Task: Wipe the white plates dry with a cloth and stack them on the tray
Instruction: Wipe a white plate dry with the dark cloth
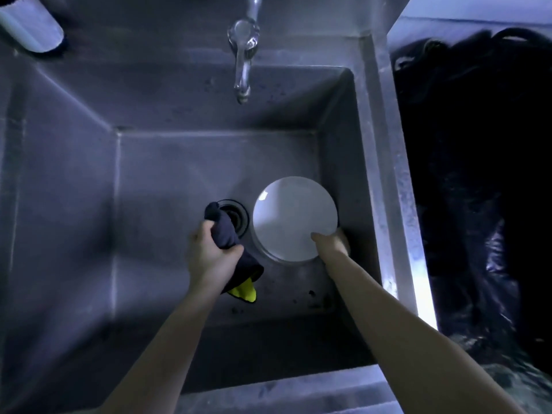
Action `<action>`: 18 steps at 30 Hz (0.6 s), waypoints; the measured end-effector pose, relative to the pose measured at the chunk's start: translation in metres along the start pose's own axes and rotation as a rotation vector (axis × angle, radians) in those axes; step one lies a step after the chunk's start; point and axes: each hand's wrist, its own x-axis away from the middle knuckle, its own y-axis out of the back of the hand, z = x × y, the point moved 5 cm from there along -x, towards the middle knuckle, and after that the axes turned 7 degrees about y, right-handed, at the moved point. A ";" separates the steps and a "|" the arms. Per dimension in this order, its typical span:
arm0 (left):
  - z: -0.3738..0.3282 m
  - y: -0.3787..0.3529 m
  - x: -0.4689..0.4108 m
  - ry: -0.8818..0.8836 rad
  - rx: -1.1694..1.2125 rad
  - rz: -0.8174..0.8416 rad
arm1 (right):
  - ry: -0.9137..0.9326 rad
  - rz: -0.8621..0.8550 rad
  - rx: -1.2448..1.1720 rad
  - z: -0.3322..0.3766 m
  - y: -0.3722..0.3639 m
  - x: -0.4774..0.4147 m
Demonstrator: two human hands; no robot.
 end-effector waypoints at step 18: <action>-0.014 -0.037 -0.034 0.105 0.024 0.208 | -0.063 -0.173 -0.350 -0.014 0.000 0.018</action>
